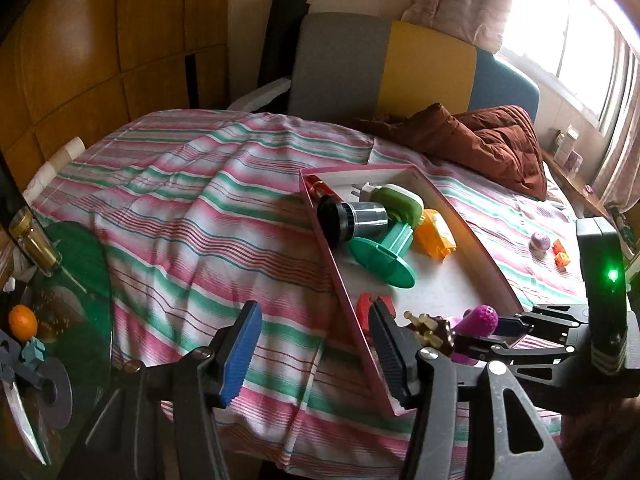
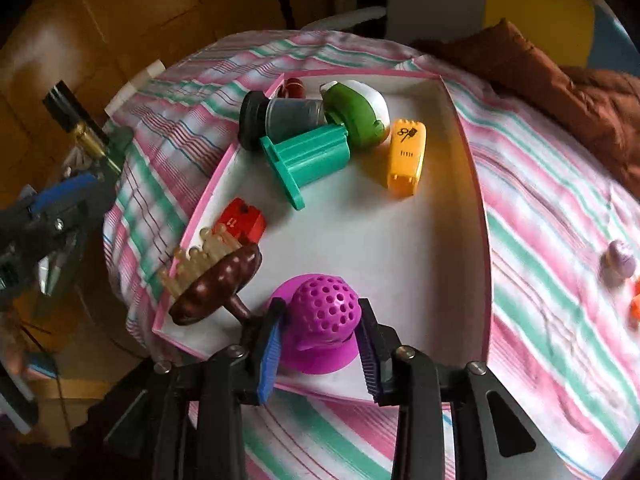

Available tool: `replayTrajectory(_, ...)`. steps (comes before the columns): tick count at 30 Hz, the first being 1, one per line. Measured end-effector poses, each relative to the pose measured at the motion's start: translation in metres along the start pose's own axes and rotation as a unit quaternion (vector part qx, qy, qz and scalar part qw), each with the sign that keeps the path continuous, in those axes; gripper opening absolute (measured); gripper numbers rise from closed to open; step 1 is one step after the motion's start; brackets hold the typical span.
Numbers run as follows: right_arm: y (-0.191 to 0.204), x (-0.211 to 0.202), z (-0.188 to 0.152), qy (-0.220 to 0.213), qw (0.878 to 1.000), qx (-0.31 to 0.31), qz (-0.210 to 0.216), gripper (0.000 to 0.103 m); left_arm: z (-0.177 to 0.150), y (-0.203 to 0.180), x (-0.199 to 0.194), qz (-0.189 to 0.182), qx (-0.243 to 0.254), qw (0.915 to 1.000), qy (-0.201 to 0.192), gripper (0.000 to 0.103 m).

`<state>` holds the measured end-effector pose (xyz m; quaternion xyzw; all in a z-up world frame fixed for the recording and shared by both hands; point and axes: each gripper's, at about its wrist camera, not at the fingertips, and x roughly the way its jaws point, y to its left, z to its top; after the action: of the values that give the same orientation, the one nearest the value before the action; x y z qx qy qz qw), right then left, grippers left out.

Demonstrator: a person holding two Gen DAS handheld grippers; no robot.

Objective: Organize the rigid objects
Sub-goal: 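Carry the purple ball into the tray and open the right tool, then move both tools back toward the lavender oval toy and orange cubes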

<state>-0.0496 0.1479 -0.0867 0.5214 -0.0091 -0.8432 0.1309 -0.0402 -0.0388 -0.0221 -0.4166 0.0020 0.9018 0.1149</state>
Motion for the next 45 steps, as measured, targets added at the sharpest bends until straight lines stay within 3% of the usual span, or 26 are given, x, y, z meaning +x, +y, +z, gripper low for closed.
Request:
replayTrajectory(5, -0.005, -0.006, -0.003, -0.01, 1.0, 0.008, 0.008, 0.039, 0.001, -0.004, -0.001, 0.0, 0.006, 1.0, -0.001, 0.057)
replayTrajectory(9, -0.01, -0.017, 0.003, -0.029, 0.999, 0.012, 0.014, 0.047, 0.002, -0.008, -0.003, 0.001, 0.012, 0.9999, -0.003, 0.057)
replayTrajectory(16, -0.03, -0.045, 0.006, -0.068, 0.997, 0.031, 0.005, 0.049, 0.006, -0.016, -0.007, 0.002, 0.024, 0.9997, -0.008, 0.057)
replayTrajectory(22, -0.066, -0.071, 0.006, -0.097, 0.993, 0.062, -0.021, 0.05, 0.009, -0.029, -0.007, 0.0, 0.041, 0.9991, -0.007, 0.057)
replayTrajectory(31, -0.144, -0.103, -0.003, -0.123, 0.98, 0.122, -0.096, 0.054, 0.019, -0.054, -0.008, -0.011, 0.07, 0.9974, -0.012, 0.057)
replayTrajectory(39, -0.227, -0.122, -0.035, -0.144, 0.951, 0.193, -0.192, 0.055, 0.031, -0.087, -0.006, -0.025, 0.103, 0.9942, -0.017, 0.057)
replayTrajectory(41, -0.251, -0.124, -0.052, -0.153, 0.935, 0.23, -0.221, 0.055, 0.033, -0.096, -0.004, -0.027, 0.113, 0.9931, -0.015, 0.057)
replayTrajectory(45, -0.29, -0.132, -0.079, -0.152, 0.903, 0.324, -0.24, 0.055, 0.037, -0.119, 0.003, -0.039, 0.133, 0.9902, -0.01, 0.057)
